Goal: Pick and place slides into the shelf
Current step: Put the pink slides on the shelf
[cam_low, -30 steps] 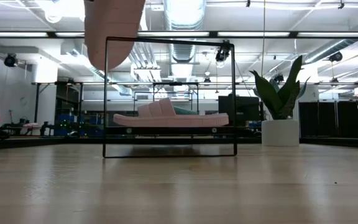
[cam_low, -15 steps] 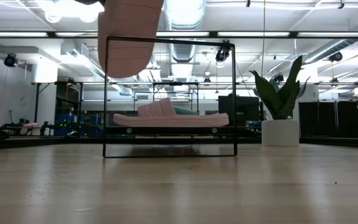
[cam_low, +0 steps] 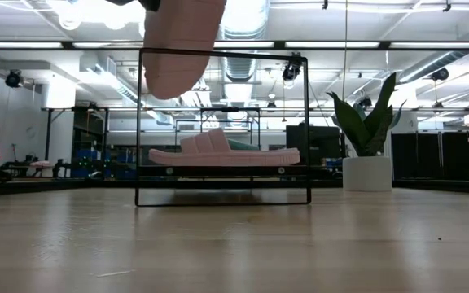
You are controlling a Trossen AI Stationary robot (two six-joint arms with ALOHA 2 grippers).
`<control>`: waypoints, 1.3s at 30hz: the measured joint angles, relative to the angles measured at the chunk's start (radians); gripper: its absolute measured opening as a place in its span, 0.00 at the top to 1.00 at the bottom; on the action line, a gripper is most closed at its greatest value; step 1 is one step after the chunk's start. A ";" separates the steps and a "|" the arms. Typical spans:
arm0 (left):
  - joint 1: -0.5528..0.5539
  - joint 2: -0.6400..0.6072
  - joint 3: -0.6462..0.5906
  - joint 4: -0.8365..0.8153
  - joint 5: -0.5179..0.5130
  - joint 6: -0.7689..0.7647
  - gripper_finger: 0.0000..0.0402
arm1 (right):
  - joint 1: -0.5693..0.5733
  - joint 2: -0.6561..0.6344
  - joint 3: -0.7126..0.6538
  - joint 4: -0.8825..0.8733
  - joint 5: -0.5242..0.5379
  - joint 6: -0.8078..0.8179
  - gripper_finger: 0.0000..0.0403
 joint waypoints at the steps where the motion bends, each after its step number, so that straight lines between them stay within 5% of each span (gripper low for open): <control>1: 0.000 0.000 0.000 0.004 0.003 0.000 1.00 | 0.000 0.000 0.000 0.001 0.001 0.000 0.48; 11: 0.000 -0.005 0.048 0.006 0.001 0.027 1.00 | 0.000 0.001 0.000 -0.017 0.034 -0.024 0.85; 17: -0.013 -0.006 0.145 0.016 -0.095 0.244 0.98 | 0.000 -0.007 0.000 -0.033 0.050 -0.013 0.86; 26: -0.043 -0.071 0.201 0.129 -0.270 0.570 0.79 | -0.002 -0.116 -0.003 -0.134 0.041 -0.007 0.87; 31: -0.075 -0.141 0.182 0.253 -0.446 0.748 0.73 | -0.009 -0.222 -0.014 -0.154 -0.120 0.021 0.87; 36: -0.175 -0.171 0.139 0.453 -0.725 1.106 0.72 | -0.058 -0.361 -0.084 -0.152 -0.312 0.045 0.87; 39: -0.224 -0.180 0.079 0.618 -0.761 1.365 0.72 | -0.111 -0.456 -0.165 -0.079 -0.474 0.045 0.87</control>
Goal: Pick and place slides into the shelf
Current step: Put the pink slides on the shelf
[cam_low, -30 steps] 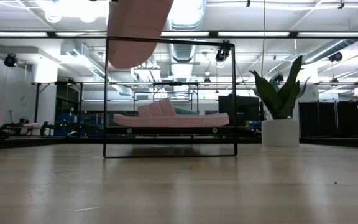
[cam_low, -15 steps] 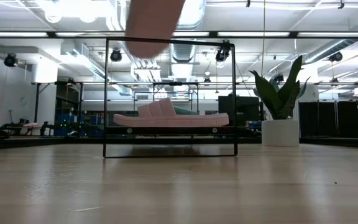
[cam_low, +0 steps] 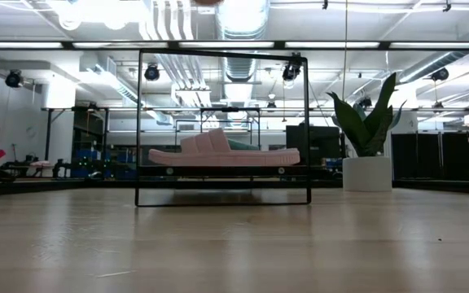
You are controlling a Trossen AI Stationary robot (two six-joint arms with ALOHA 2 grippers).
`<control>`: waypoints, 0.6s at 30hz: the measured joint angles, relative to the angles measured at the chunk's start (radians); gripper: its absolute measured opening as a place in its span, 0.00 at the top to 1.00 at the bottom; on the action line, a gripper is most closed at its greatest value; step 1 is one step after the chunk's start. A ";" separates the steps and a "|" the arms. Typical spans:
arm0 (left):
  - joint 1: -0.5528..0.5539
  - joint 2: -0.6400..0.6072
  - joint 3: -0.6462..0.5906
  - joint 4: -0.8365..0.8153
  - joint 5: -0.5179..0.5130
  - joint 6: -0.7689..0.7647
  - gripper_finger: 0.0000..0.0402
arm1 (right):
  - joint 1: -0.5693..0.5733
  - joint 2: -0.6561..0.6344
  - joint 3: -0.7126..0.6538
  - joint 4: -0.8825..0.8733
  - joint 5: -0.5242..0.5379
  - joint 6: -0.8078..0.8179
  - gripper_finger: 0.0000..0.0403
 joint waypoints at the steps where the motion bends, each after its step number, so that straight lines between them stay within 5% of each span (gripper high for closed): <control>1: -0.013 -0.002 -0.026 0.059 0.000 0.078 0.72 | -0.014 -0.027 -0.032 0.038 -0.032 0.001 0.87; 8: -0.030 -0.070 -0.272 0.347 -0.003 0.464 0.72 | -0.033 -0.207 -0.238 0.288 -0.058 0.002 0.87; 13: -0.044 -0.199 -0.516 0.712 -0.001 0.755 0.72 | -0.033 -0.328 -0.322 0.353 -0.058 0.011 0.87; 18: -0.051 -0.379 -0.722 0.871 0.095 0.839 0.72 | -0.033 -0.390 -0.350 0.365 -0.058 0.044 0.87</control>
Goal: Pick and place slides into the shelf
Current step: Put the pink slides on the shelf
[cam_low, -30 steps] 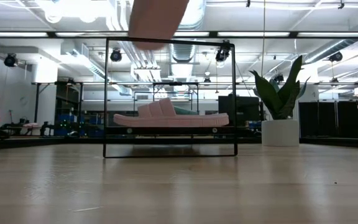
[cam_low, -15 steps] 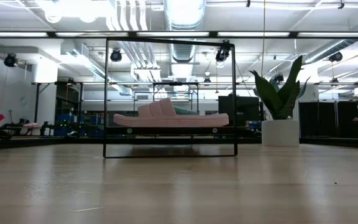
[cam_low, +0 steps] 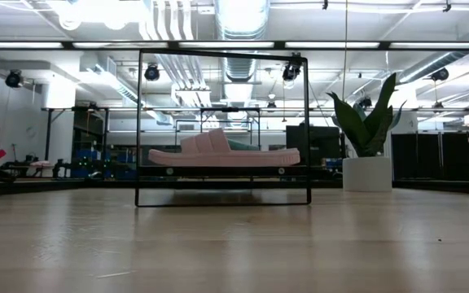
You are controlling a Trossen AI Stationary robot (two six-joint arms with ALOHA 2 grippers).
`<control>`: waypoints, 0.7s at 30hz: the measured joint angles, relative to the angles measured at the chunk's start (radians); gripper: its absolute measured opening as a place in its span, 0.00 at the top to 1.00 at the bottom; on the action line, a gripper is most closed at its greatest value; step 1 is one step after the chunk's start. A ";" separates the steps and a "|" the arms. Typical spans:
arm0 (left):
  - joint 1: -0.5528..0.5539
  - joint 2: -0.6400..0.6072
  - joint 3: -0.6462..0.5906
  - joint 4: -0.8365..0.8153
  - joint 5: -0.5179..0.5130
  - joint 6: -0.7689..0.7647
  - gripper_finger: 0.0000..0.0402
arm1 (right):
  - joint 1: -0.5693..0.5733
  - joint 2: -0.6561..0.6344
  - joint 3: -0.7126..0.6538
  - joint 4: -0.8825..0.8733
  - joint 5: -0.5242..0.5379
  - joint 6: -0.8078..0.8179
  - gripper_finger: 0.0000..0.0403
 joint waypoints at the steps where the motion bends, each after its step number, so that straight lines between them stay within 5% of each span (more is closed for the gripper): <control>1: 0.001 -0.034 -0.040 0.000 0.056 -0.013 0.72 | 0.000 -0.002 -0.001 0.001 0.000 0.011 0.87; 7: 0.003 -0.160 -0.279 0.250 0.310 0.104 0.72 | 0.000 0.026 0.005 0.048 -0.005 0.043 0.87; 13: 0.005 -0.165 -0.454 0.648 0.333 0.379 0.72 | 0.000 0.080 0.005 0.162 -0.029 0.066 0.87; 21: 0.003 -0.147 -0.493 0.640 0.340 0.388 0.72 | 0.001 0.148 0.005 0.220 -0.138 0.080 0.87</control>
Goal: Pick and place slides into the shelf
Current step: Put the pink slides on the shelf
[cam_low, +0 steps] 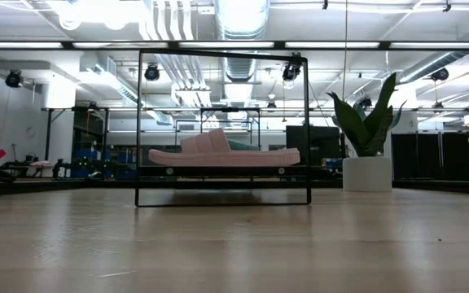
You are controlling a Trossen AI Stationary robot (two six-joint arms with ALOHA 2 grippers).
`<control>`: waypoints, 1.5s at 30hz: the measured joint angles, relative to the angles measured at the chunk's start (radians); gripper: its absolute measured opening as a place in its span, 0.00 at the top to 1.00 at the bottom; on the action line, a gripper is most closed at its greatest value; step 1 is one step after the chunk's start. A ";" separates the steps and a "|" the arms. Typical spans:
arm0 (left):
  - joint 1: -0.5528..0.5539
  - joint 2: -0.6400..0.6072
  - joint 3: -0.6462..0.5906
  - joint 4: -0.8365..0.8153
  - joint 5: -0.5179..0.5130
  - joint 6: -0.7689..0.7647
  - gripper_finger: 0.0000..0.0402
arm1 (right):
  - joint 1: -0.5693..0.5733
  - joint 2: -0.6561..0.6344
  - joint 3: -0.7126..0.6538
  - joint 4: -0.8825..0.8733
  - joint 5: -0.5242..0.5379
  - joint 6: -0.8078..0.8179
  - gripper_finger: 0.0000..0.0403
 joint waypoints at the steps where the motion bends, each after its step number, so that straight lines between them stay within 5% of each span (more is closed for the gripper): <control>1: 0.000 0.002 0.000 -0.001 0.014 0.000 0.72 | 0.000 0.006 0.000 0.006 0.000 0.001 0.87; 15: 0.015 0.083 0.035 -0.002 0.098 -0.022 0.72 | -0.001 0.034 0.000 0.043 -0.047 -0.011 0.87; 34: 0.038 0.068 0.062 -0.020 0.019 -0.081 0.72 | -0.001 0.043 0.000 -0.003 -0.046 0.008 0.88; 45: 0.041 0.071 0.066 -0.034 0.016 -0.160 0.51 | 0.000 0.042 0.000 -0.006 -0.052 0.014 0.88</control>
